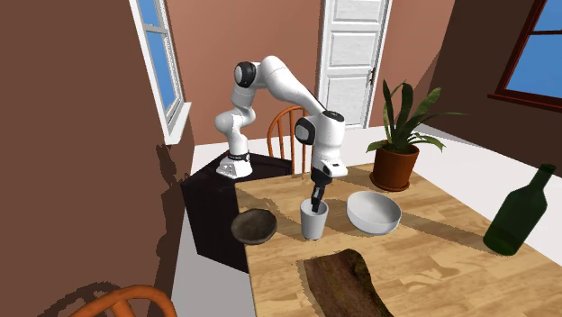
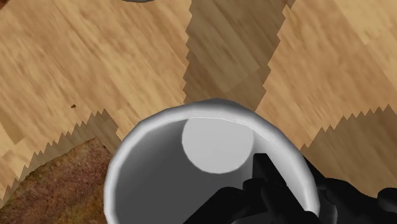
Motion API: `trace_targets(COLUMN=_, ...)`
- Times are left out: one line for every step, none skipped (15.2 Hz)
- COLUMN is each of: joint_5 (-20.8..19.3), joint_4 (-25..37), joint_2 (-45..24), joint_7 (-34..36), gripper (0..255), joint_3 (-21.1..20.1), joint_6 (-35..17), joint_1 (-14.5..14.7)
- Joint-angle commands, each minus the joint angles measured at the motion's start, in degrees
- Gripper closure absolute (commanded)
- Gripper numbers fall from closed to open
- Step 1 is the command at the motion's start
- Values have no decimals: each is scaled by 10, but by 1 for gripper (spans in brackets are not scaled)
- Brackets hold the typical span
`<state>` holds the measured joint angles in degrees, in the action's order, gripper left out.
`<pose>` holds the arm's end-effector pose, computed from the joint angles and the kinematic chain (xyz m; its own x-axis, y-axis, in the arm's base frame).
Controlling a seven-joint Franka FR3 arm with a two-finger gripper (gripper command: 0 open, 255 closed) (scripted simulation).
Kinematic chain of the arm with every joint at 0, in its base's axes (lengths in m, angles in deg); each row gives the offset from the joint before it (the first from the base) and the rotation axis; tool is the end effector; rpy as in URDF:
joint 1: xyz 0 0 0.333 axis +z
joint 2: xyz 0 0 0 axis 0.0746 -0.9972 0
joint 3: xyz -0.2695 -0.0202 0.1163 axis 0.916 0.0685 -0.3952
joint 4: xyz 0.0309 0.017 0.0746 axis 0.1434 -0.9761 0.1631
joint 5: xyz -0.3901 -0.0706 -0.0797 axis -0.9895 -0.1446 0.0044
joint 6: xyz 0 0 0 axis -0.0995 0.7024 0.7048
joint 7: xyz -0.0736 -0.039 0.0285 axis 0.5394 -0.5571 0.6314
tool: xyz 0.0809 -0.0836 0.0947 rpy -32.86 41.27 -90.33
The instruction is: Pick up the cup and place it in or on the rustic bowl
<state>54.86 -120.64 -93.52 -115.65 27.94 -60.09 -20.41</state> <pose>0.5618 -0.3613 0.2671 0.9980 0.0026 -0.0631 0.0096 -0.9938 0.1109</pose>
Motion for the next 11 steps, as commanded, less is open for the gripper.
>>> trace_targets(joint_5=-1, joint_4=6, joint_2=5, joint_7=0, gripper=255, joint_3=1, joint_6=11, joint_1=0)
trace_targets(joint_5=-2, joint_4=9, joint_2=8, joint_7=0, gripper=255, joint_3=1, joint_6=17, joint_1=1)
trace_targets(joint_5=-3, joint_4=13, joint_2=11, joint_7=0, gripper=255, joint_3=2, joint_6=23, joint_1=1)
trace_targets(joint_5=-4, joint_4=16, joint_2=15, joint_7=0, gripper=255, joint_3=2, joint_6=30, joint_1=1)
trace_targets(joint_5=-4, joint_4=19, joint_2=18, joint_7=0, gripper=255, joint_3=3, joint_6=36, joint_1=2)
trace_targets(joint_5=-5, joint_4=23, joint_2=21, joint_7=0, gripper=255, joint_3=3, joint_6=43, joint_1=2)
trace_targets(joint_5=-6, joint_4=27, joint_2=24, joint_7=-1, gripper=255, joint_3=4, joint_6=49, joint_1=2)
trace_targets(joint_5=-7, joint_4=30, joint_2=26, joint_7=-1, gripper=255, joint_3=4, joint_6=56, joint_1=3)
trace_targets(joint_5=-7, joint_4=34, joint_2=29, joint_7=-1, gripper=255, joint_3=4, joint_6=62, joint_1=3)
trace_targets(joint_5=-8, joint_4=39, joint_2=32, joint_7=-1, gripper=255, joint_3=5, joint_6=69, joint_1=3)
trace_targets(joint_5=-9, joint_4=43, joint_2=34, joint_7=-1, gripper=255, joint_3=5, joint_6=75, joint_1=3)
